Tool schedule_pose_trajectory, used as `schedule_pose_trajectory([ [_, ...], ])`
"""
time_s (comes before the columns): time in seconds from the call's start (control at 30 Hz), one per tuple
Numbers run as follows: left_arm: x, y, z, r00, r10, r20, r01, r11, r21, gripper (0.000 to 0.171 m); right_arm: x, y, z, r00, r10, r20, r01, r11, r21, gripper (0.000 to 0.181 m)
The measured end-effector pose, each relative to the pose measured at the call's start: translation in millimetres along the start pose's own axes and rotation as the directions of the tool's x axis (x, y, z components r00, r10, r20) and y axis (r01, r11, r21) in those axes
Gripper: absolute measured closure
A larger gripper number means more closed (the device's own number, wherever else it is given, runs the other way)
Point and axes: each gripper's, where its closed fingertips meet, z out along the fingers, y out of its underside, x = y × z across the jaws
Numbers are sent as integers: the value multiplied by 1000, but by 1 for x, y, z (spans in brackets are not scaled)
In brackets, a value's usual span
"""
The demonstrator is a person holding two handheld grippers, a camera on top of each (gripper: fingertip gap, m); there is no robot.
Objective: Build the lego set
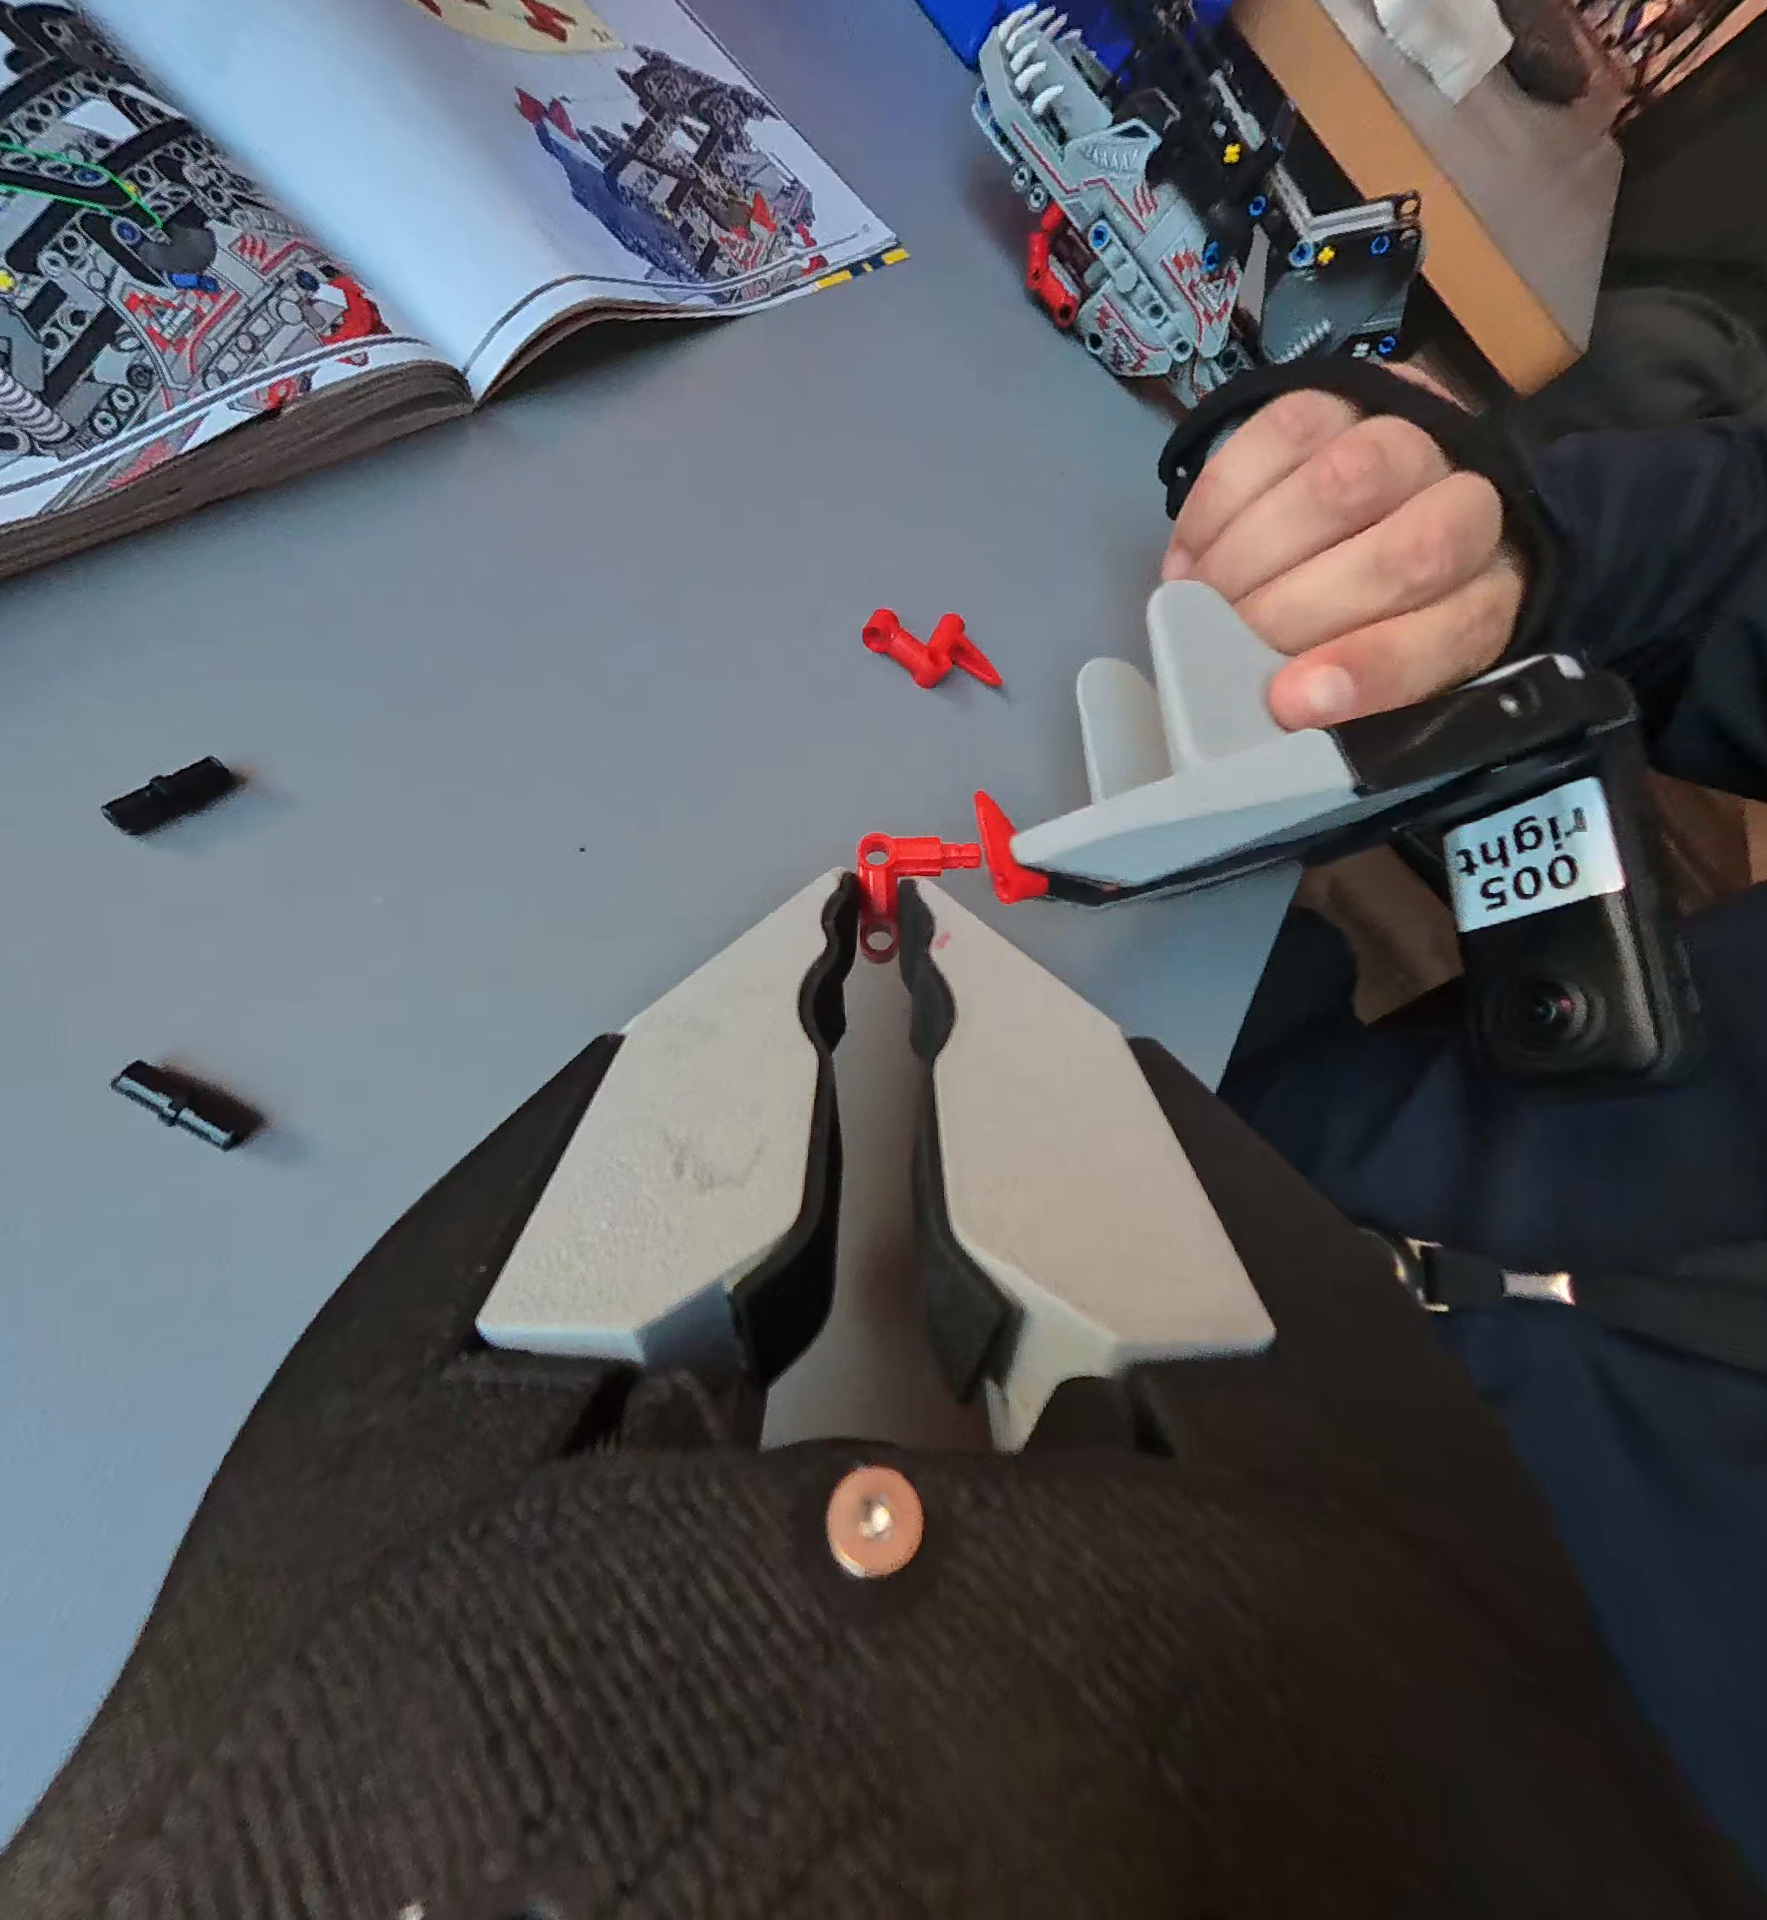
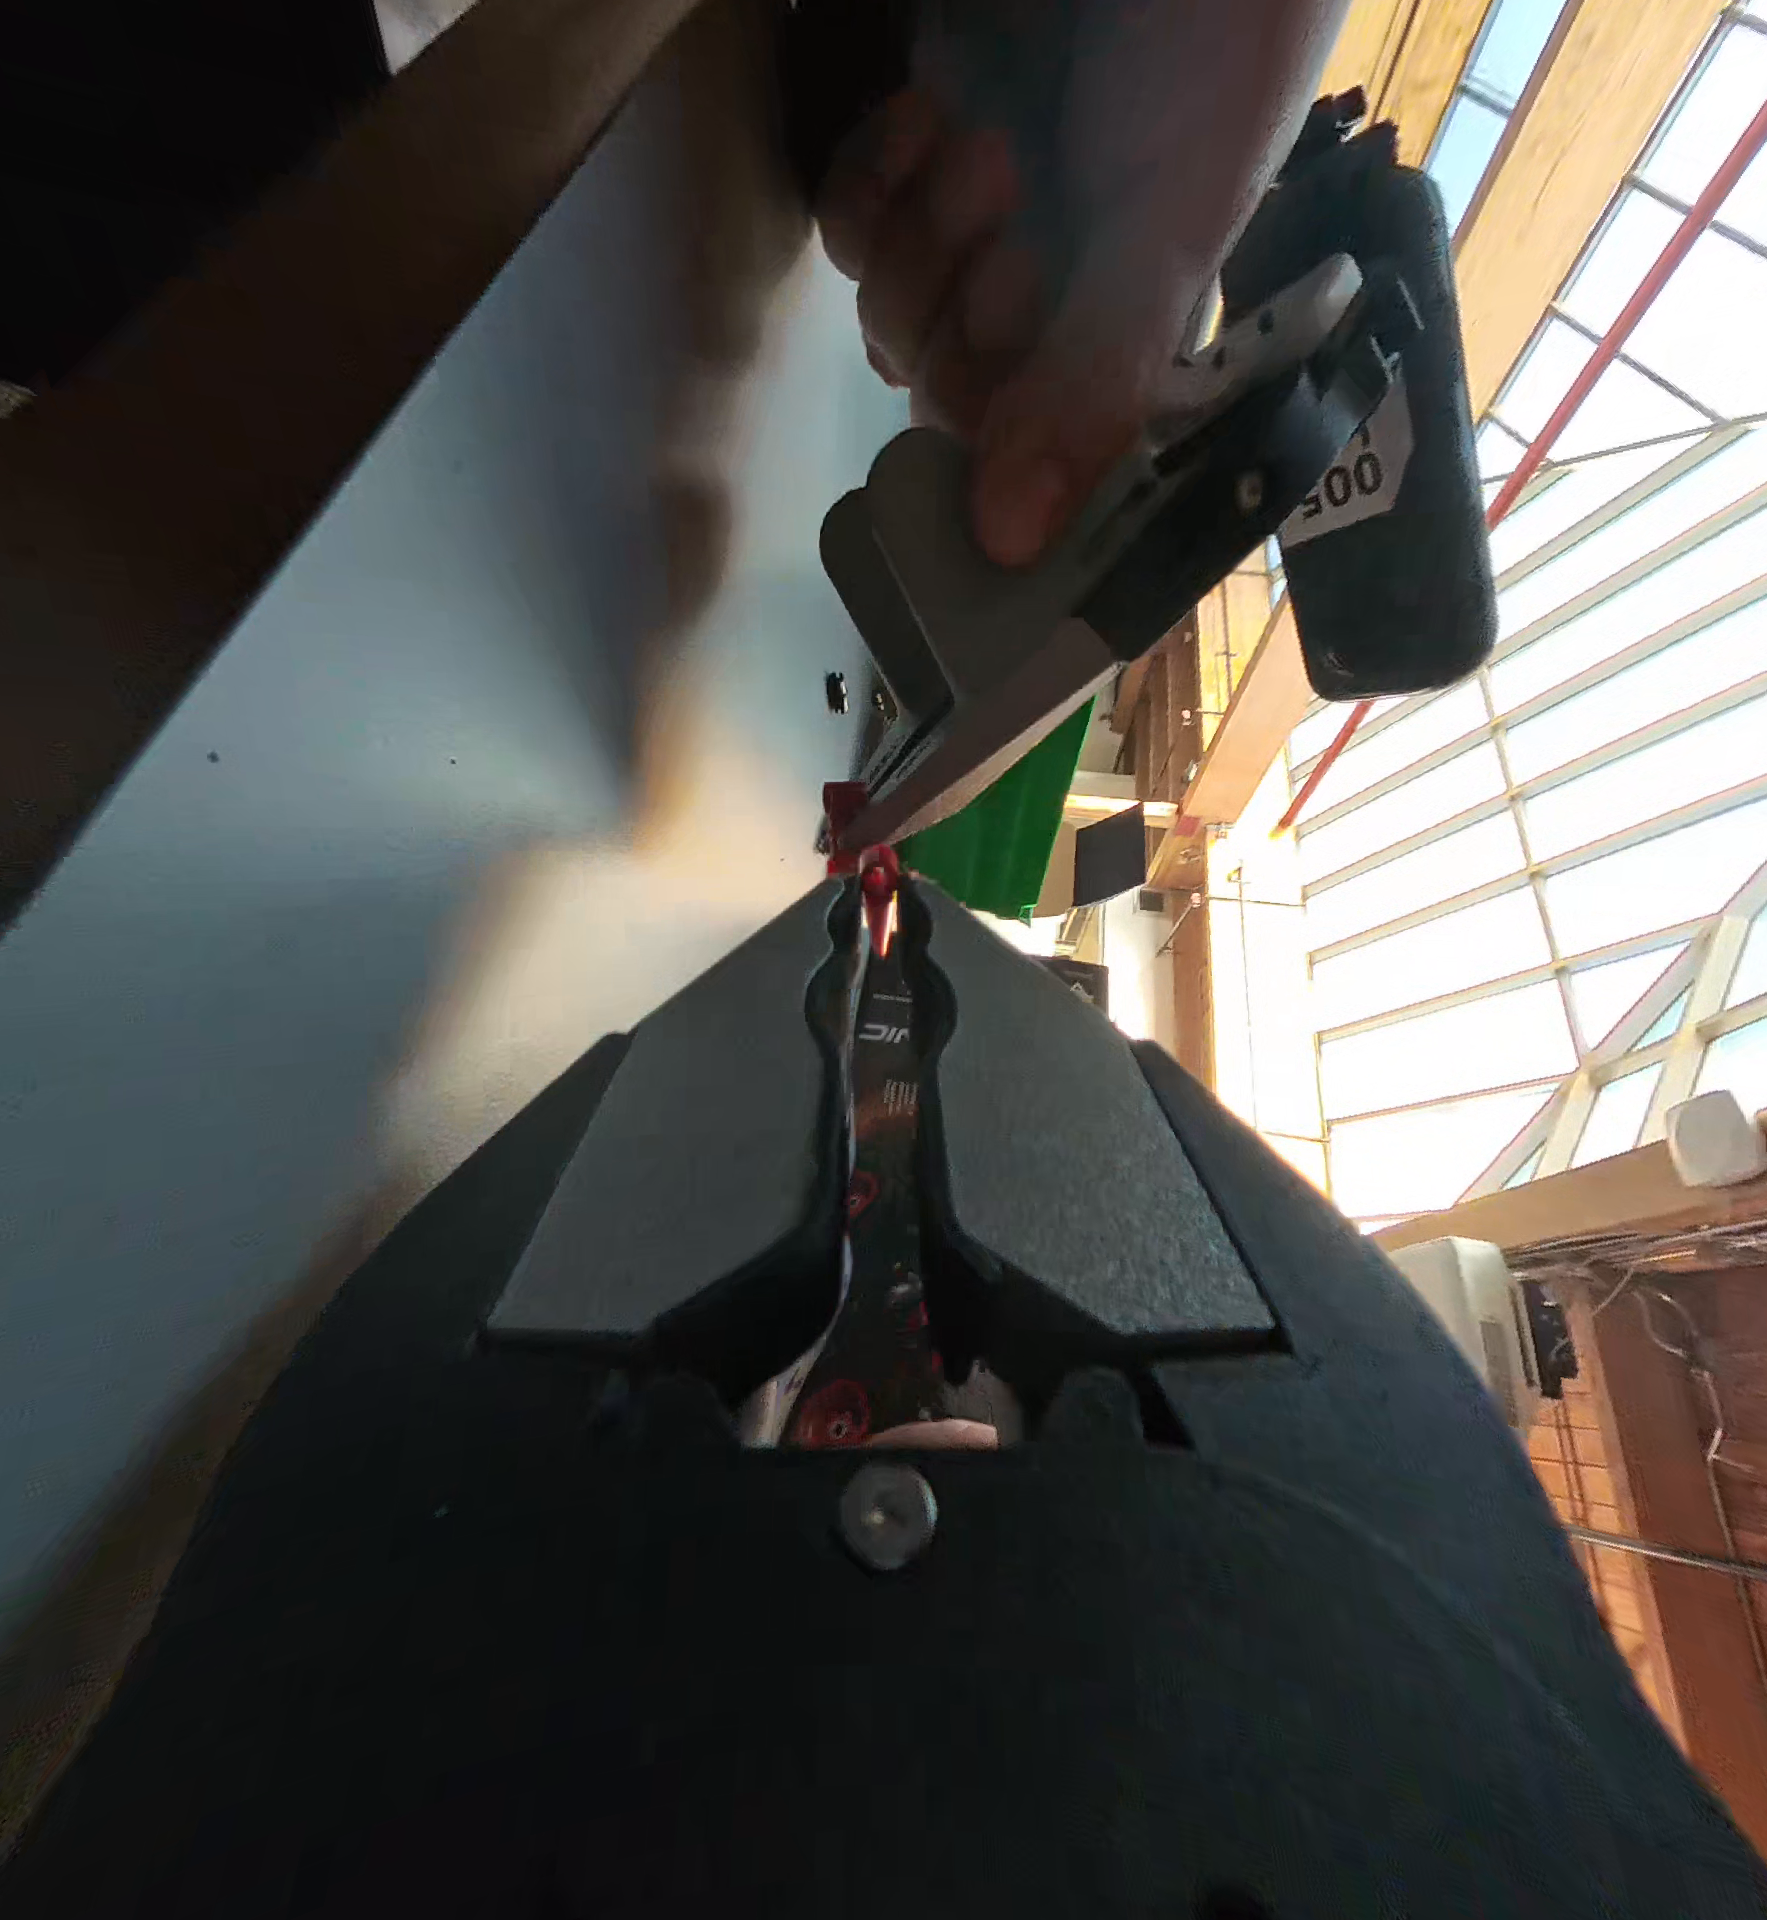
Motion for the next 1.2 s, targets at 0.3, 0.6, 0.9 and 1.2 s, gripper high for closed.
schedule_pose_trajectory([
  [0.3, -2, -4, 1, 1000, 4, 17, -4, 1000, 21, 167, -2, 11, 4, 1000, 23, 15, -22, 998, -58, 180],
  [0.6, -7, -5, 3, 999, 0, 47, -1, 1000, 15, 167, 4, 12, 3, 999, 44, -2, -44, 997, -70, 179],
  [0.9, -6, -4, 5, 998, -4, 61, 4, 1000, 13, 167, 1, 12, 6, 999, 35, 15, -34, 996, -83, 179],
  [1.2, -15, 7, 11, 976, 103, 192, -87, 992, -93, 167, -12, 15, 10, 993, 69, 91, -57, 991, -125, 180],
])
